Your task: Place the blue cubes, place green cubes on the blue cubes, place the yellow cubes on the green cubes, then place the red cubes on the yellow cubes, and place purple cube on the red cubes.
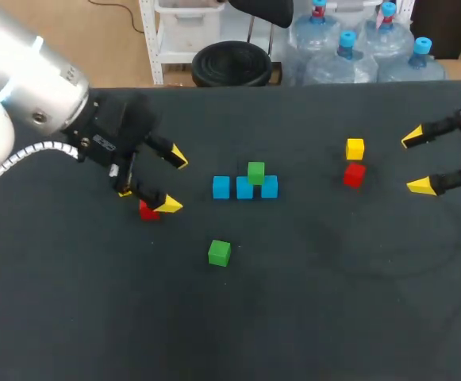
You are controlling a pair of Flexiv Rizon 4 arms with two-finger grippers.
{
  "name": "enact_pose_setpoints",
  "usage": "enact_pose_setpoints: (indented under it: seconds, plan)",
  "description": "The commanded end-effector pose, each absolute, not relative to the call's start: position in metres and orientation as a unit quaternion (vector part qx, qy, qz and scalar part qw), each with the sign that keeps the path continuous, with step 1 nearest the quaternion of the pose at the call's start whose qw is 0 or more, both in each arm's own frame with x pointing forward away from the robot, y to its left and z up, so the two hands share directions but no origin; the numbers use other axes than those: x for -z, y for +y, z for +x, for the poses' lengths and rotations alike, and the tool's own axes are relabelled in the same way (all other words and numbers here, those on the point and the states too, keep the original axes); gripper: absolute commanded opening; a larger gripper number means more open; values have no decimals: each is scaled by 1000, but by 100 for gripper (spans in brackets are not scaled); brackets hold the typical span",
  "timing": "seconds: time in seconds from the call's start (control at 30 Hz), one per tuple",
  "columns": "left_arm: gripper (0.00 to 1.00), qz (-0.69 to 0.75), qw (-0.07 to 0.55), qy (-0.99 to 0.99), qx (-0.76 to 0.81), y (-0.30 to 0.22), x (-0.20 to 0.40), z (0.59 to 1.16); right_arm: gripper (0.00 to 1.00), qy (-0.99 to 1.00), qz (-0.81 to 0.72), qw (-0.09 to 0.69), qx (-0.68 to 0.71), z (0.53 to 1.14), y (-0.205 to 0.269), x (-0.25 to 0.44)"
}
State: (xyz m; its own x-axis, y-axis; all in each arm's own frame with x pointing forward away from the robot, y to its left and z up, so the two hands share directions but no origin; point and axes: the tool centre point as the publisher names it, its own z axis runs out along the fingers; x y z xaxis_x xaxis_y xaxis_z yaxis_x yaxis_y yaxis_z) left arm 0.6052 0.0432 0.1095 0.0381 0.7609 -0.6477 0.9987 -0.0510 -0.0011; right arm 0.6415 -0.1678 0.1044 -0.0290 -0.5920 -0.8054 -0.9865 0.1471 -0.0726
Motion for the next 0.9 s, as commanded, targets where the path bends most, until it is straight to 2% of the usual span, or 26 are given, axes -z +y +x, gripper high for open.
enact_pose_setpoints:
  seconds: [0.03,0.23,0.67,0.9]
  plan:
    - [100,695,240,624,263,38,-103,601,100,663,-594,365,-271,642,-167,-104]
    - [100,701,221,637,234,34,-87,592,100,663,-594,365,-271,642,-167,-104]
    - [100,713,234,626,213,19,-50,574,100,663,-594,365,-271,642,-167,-104]
    - [100,729,222,610,218,11,-26,564,100,663,-594,365,-271,642,-167,-104]
